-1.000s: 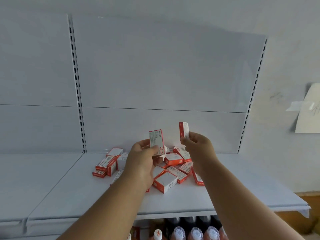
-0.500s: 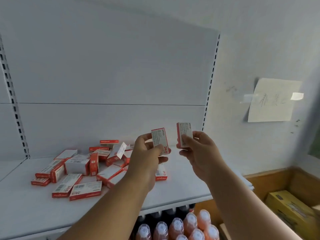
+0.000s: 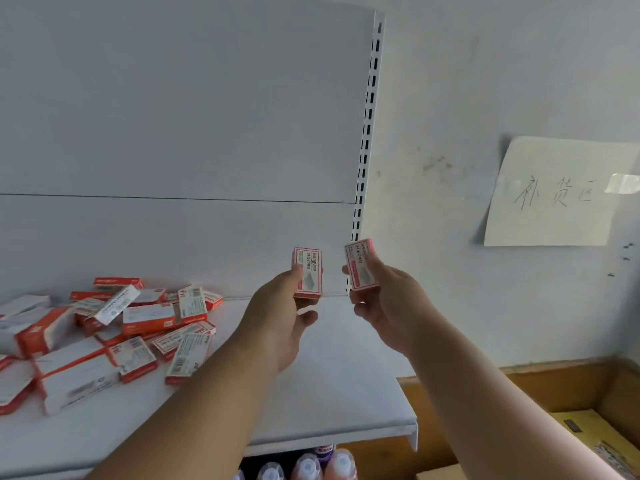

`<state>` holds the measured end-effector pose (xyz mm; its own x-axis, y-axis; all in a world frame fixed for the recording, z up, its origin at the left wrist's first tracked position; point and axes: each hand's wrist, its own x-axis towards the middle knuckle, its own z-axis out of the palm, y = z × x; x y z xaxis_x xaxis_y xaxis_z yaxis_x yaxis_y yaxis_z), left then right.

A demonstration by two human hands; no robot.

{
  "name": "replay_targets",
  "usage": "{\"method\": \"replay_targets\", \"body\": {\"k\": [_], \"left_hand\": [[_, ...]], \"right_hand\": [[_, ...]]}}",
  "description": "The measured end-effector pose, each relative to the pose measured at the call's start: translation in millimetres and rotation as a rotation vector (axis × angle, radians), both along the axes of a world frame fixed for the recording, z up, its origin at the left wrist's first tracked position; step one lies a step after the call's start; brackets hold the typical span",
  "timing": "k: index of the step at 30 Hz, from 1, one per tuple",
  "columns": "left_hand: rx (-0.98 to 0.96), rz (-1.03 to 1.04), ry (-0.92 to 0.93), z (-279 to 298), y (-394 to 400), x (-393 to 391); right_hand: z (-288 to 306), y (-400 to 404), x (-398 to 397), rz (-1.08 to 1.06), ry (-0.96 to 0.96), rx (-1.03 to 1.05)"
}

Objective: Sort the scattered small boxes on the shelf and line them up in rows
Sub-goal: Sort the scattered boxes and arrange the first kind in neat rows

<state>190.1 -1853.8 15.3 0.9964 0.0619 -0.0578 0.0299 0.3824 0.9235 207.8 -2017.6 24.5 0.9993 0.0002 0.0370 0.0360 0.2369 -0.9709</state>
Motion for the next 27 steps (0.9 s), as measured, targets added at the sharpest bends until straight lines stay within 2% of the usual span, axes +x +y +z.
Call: {"method": "replay_targets", "body": {"k": [7,10,14,21,24,27], "left_hand": [[0.437,0.184,-0.177,9.1,-18.8,12.3],[0.593,0.205,-0.206,17.5,-14.6,20.7],[0.766,0.118,-0.062,16.8,-9.4,38.1],[1.073,0.055,0.164,-15.8,-13.7,79.0],[1.169,0.092,0.194,-24.8,-14.7,90.5],[1.362,0.151,0.189,-25.0,-14.5,96.7]], "right_hand": [[4.3,-23.1,17.5,0.122,-0.109,-0.018],[8.8,-24.0,24.9,0.112,-0.122,-0.125],[7.7,-23.1,44.2,-0.092,-0.066,-0.47],[-21.7,-15.7,72.4,-0.078,0.11,-0.793],[-31.1,-12.9,83.0,-0.11,0.114,-0.915],[-36.9,-10.6,90.8,-0.175,0.068,-1.099]]}}
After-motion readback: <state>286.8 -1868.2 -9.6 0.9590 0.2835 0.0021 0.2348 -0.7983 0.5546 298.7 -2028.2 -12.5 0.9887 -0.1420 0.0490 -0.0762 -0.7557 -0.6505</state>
